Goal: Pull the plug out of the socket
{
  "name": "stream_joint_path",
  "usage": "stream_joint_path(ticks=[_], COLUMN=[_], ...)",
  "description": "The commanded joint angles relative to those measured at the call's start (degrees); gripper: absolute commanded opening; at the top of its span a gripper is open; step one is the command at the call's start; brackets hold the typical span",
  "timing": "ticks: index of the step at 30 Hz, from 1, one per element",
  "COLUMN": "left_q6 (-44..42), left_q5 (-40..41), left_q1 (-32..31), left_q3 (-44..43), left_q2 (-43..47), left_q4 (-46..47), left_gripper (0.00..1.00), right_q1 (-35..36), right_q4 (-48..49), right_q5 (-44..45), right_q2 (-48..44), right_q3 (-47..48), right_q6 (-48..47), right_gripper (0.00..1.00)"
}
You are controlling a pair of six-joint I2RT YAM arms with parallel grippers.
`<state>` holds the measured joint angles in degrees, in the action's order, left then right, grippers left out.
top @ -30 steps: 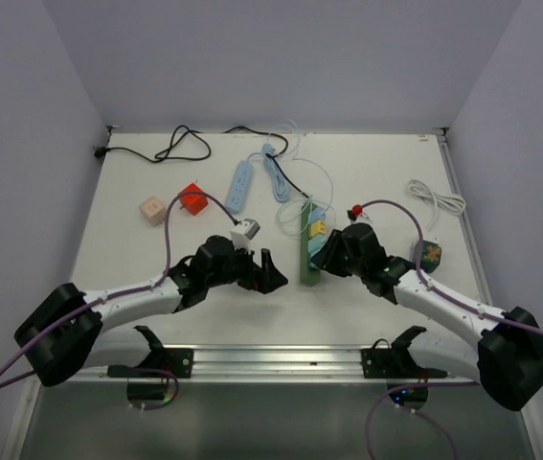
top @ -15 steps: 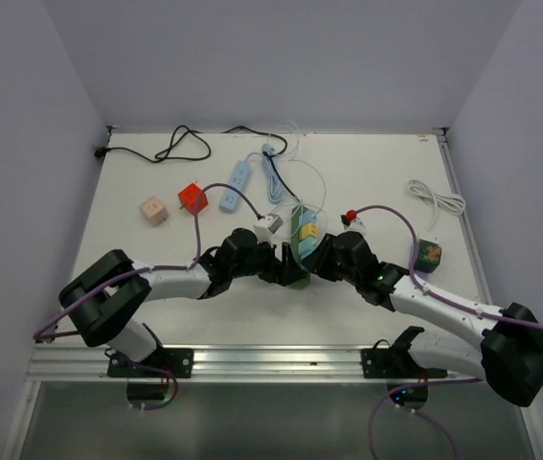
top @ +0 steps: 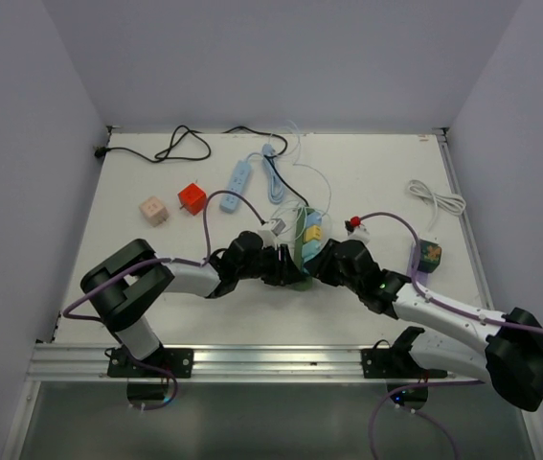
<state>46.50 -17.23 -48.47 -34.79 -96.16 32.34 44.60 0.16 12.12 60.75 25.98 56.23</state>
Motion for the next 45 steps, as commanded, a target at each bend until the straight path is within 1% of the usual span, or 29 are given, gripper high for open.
stream_joint_path(ticks=[1,3,6,11,19,24,26,31,35,39,40,42,44,45], left_q6=[0.1,0.2,0.3,1.2,1.3,1.5,1.4,0.6,0.6,0.2,0.1,0.6,1.3,2.4], left_q5=[0.4,1.2,2.4,3.9,3.6,3.7,4.0,5.8,6.6,6.7,6.7,6.4,5.6,4.4], left_q1=[-0.2,-0.1,0.2,2.5,5.4,6.6,7.2,7.2,6.7,6.2,6.2,6.2,6.2,6.2], left_q3=[0.3,0.9,2.7,8.0,10.4,12.5,12.8,12.7,12.0,11.3,11.4,11.9,12.5,12.9], left_q2=[-0.3,-0.3,0.3,1.6,1.4,1.9,2.0,2.1,3.5,6.0,6.4,8.0,9.1,10.1], left_q4=[3.3,2.0,1.6,2.5,2.4,2.9,3.0,2.5,2.5,2.5,2.4,2.6,3.6,4.3], left_gripper=[0.0,0.0,0.0,0.0,0.0,0.0,0.0,0.0,0.0,0.0,0.07,0.27,0.32,0.4], right_q1=[0.7,0.7,0.7,0.4,0.3,0.4,0.3,0.3,0.4,0.4,0.4,0.4,0.6,0.6], right_q4=[7.8,7.0,3.3,-1.3,-0.5,-1.1,-0.9,-0.4,3.2,4.8,4.8,4.6,4.6,4.6], right_q5=[1.5,1.9,3.6,6.5,6.4,11.3,11.8,10.7,9.2,9.0,8.9,9.1,9.3,9.3], right_q2=[-2.5,-3.7,-6.5,-11.3,-11.5,-14.9,-16.2,-13.9,-9.5,-7.4,-7.4,-7.1,-7.1,-7.0], right_q3=[1.8,2.1,2.8,2.8,0.7,-1.4,-2.2,-1.5,-0.9,-0.1,0.2,0.2,0.2,0.2], right_q6=[-0.9,-1.6,-2.8,-4.0,-3.2,-1.3,-1.4,-0.9,0.3,0.3,0.2,0.4,0.4,0.5], right_gripper=[0.0,0.0,0.0,0.0,0.0,0.0,0.0,0.0,0.0,0.0,0.0,0.0,0.0,0.0])
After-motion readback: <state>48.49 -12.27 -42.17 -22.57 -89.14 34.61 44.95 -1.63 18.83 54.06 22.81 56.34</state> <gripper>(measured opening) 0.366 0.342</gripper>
